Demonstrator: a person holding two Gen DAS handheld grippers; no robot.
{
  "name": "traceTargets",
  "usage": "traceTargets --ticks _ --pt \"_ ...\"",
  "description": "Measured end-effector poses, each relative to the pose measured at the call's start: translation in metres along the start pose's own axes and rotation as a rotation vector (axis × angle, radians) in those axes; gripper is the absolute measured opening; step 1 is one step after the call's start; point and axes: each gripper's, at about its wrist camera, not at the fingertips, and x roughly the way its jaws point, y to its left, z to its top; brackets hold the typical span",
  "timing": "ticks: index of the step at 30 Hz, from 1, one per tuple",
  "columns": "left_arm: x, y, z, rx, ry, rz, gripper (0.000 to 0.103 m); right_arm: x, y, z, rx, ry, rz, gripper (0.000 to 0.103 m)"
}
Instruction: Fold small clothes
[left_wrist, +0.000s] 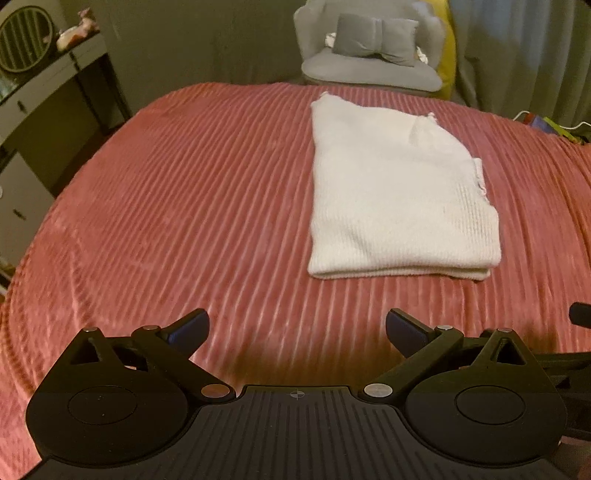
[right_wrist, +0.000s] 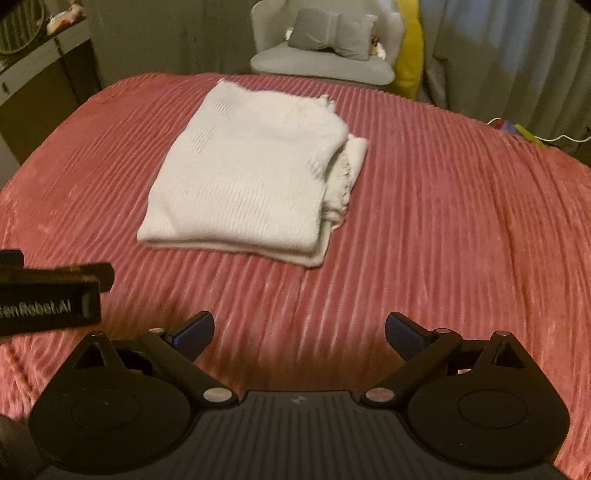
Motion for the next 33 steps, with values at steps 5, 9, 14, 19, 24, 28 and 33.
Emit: traceTargets --ticks 5,9,14,19,24,28,33 --pt "0.001 -0.006 0.004 -0.011 0.0 -0.029 0.103 -0.003 -0.007 0.006 0.022 -0.01 -0.004 0.099" --pt "-0.004 -0.01 0.007 0.012 -0.015 -0.016 0.103 -0.005 -0.009 0.008 0.019 -0.011 -0.013 0.099" --pt "-0.008 -0.008 0.009 0.013 -0.028 -0.006 0.103 -0.007 -0.011 0.01 0.014 -0.025 -0.016 0.099" --pt "-0.013 -0.004 0.008 0.01 -0.032 0.001 0.103 -0.011 -0.009 0.01 0.013 -0.035 -0.012 0.099" --pt "-0.015 -0.001 0.008 0.01 -0.033 -0.001 0.103 -0.012 -0.008 0.009 0.016 -0.036 -0.005 0.099" --pt "-0.016 -0.002 0.008 0.011 -0.033 -0.002 0.103 -0.011 -0.009 0.01 0.022 -0.033 -0.006 0.099" --pt "-0.014 -0.004 0.008 0.013 -0.033 -0.005 0.103 -0.011 -0.01 0.01 0.022 -0.034 -0.014 0.099"
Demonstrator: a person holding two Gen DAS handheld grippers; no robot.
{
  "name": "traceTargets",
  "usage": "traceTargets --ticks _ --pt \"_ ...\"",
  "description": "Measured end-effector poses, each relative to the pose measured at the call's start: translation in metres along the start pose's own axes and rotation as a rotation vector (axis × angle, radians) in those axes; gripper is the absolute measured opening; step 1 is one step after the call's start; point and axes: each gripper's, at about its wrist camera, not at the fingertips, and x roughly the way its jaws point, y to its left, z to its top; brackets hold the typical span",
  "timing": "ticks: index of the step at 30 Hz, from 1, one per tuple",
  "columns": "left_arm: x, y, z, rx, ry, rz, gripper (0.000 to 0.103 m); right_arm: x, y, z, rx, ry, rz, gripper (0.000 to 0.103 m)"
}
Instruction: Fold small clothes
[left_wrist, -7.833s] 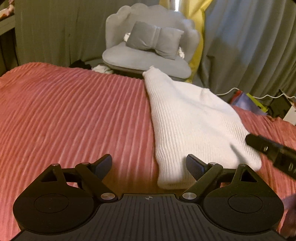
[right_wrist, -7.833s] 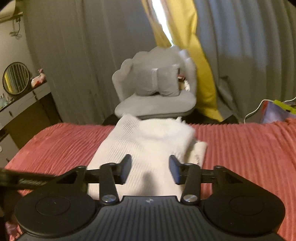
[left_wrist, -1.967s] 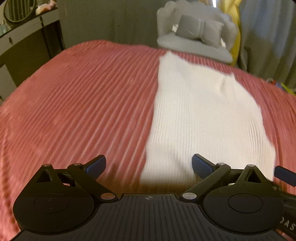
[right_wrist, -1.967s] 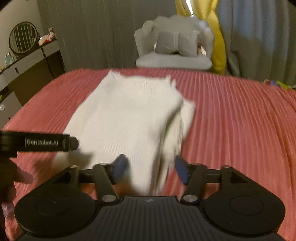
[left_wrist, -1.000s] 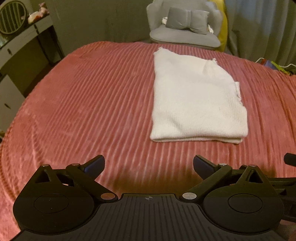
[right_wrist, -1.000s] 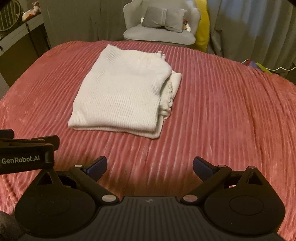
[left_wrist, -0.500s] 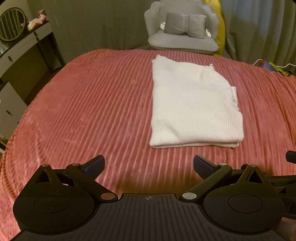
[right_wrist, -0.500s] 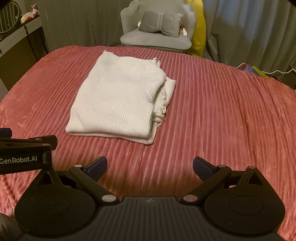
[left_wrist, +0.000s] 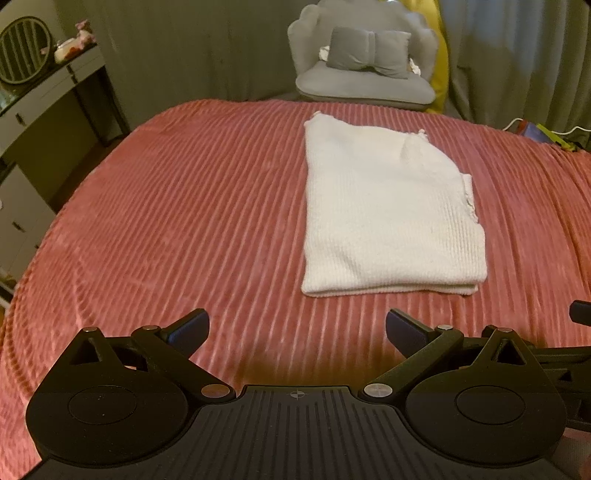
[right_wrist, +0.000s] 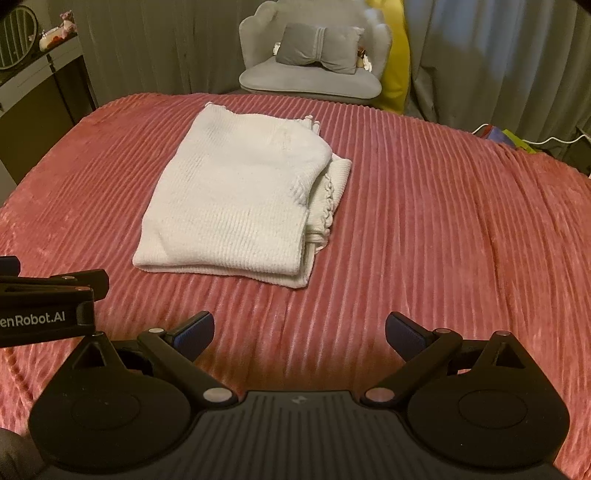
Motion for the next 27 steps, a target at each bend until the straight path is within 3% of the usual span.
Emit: traceTargets --ticks 27 --pt "-0.002 0.0004 0.0004 0.003 -0.006 -0.011 0.103 0.0008 0.0021 -0.0003 -0.002 -0.006 0.012 0.099"
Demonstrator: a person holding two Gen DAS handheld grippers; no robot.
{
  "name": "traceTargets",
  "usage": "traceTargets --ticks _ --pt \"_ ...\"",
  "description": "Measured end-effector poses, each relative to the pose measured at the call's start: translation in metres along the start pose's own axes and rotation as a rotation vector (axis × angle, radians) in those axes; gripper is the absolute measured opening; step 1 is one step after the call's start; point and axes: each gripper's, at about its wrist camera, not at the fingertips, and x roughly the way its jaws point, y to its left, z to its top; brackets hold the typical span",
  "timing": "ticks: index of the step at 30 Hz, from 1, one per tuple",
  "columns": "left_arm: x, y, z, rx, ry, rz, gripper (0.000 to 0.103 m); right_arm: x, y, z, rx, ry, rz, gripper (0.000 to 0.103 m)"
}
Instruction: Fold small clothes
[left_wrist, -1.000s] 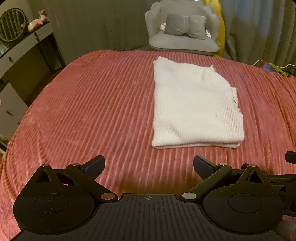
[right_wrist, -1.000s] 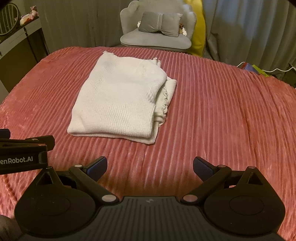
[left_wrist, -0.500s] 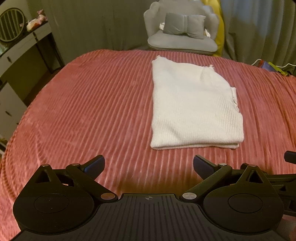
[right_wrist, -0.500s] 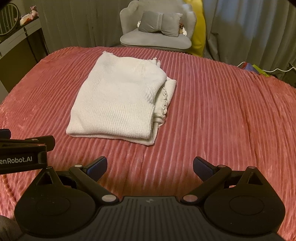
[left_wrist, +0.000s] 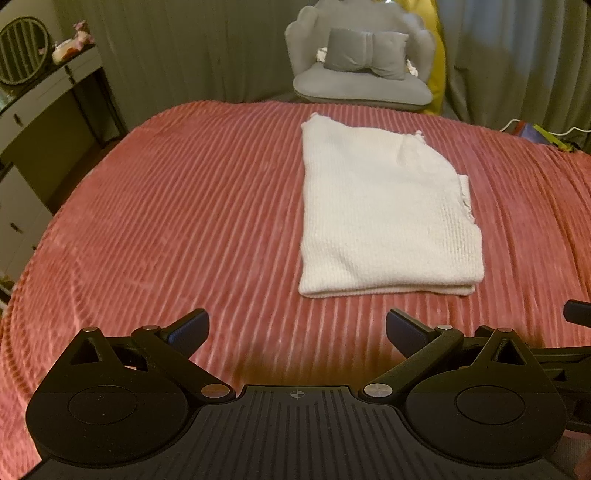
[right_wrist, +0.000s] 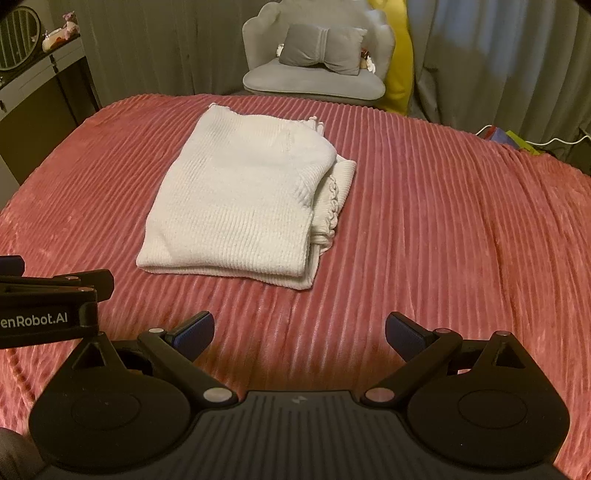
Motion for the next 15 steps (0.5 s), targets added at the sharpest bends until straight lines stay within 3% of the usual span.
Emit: traceTargets --ticks 15 --pt "-0.0003 0.0002 -0.0012 -0.012 0.001 -0.005 0.103 -0.0004 0.0011 -0.0011 0.002 -0.004 0.005 0.099"
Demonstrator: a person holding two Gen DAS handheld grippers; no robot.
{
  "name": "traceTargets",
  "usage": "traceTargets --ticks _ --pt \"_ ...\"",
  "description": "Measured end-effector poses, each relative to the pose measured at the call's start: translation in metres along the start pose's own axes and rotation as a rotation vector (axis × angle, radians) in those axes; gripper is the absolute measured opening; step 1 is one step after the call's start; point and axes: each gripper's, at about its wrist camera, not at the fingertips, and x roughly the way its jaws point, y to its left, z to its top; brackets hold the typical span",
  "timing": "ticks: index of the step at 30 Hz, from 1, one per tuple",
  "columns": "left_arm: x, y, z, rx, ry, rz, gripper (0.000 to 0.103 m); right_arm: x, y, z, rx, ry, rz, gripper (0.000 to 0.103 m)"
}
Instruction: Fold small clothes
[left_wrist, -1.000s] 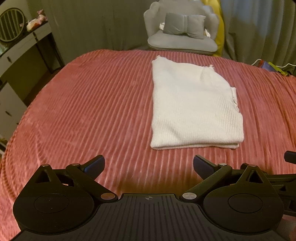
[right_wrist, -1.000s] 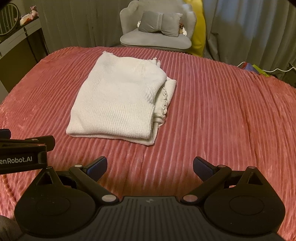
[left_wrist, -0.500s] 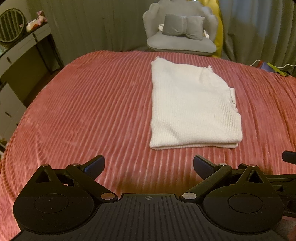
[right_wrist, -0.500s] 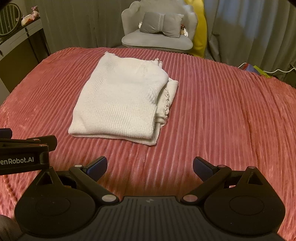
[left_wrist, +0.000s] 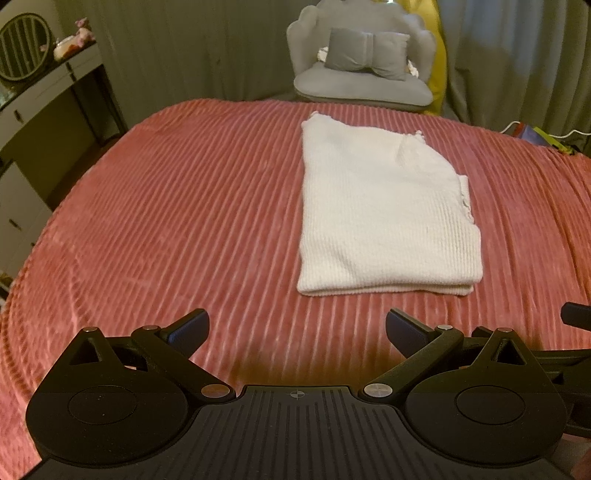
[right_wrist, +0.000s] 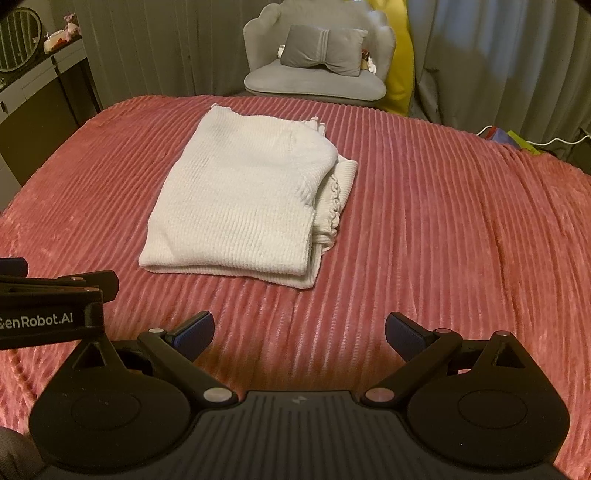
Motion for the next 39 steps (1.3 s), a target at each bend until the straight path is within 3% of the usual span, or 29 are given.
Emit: traceTargets --ticks 39 --pt "-0.0019 -0.0065 -0.0037 -0.029 0.0 -0.028 0.103 0.0 0.0012 -0.0012 0.017 0.0 0.01 0.099"
